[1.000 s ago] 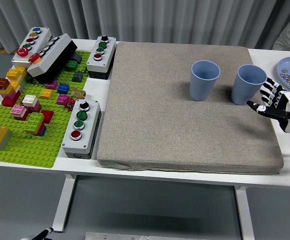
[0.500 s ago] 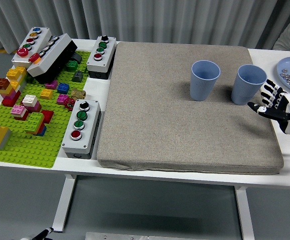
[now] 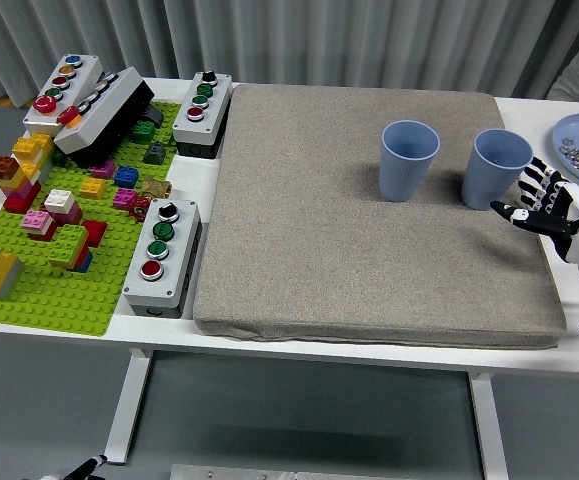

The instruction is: Pick cup pour cup place

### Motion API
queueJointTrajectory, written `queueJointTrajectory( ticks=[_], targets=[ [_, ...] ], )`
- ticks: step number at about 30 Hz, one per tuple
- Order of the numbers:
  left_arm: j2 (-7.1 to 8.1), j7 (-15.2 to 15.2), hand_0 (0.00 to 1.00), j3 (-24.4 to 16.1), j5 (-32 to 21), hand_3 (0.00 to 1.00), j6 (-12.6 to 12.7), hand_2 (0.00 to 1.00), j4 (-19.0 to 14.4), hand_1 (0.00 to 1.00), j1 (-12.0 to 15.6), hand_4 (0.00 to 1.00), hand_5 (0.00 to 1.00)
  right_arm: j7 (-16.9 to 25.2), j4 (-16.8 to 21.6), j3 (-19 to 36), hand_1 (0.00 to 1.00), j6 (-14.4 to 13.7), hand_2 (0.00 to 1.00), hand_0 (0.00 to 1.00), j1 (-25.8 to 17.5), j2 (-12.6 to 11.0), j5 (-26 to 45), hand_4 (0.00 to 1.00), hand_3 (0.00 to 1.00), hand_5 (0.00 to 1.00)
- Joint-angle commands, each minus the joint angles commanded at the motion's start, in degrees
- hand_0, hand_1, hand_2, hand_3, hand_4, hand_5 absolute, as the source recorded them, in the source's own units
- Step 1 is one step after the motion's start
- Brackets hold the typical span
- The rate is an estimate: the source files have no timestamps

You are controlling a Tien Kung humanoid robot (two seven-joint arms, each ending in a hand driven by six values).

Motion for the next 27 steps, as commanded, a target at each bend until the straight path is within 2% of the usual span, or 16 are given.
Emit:
queueJointTrajectory(
  ticks=[16, 27],
  targets=[
    [0.12, 0.0, 0.832, 0.4, -0.1, 0.806, 0.0, 0.874, 0.0, 0.833, 0.0, 0.643, 0.998, 0.1, -1.9, -1.5, 0.967, 0.4, 0.998, 0.994, 2.7, -0.1, 0.3, 0.898, 0.998, 0.294],
    [0.20, -0.1, 0.834, 0.6, -0.2, 0.806, 0.0, 0.874, 0.0, 0.833, -0.5, 0.643, 0.998, 0.3, -3.1, -2.1, 0.968, 0.5, 0.998, 0.993, 4.7, 0.7, 0.6, 0.896, 0.998, 0.299]
  ],
)
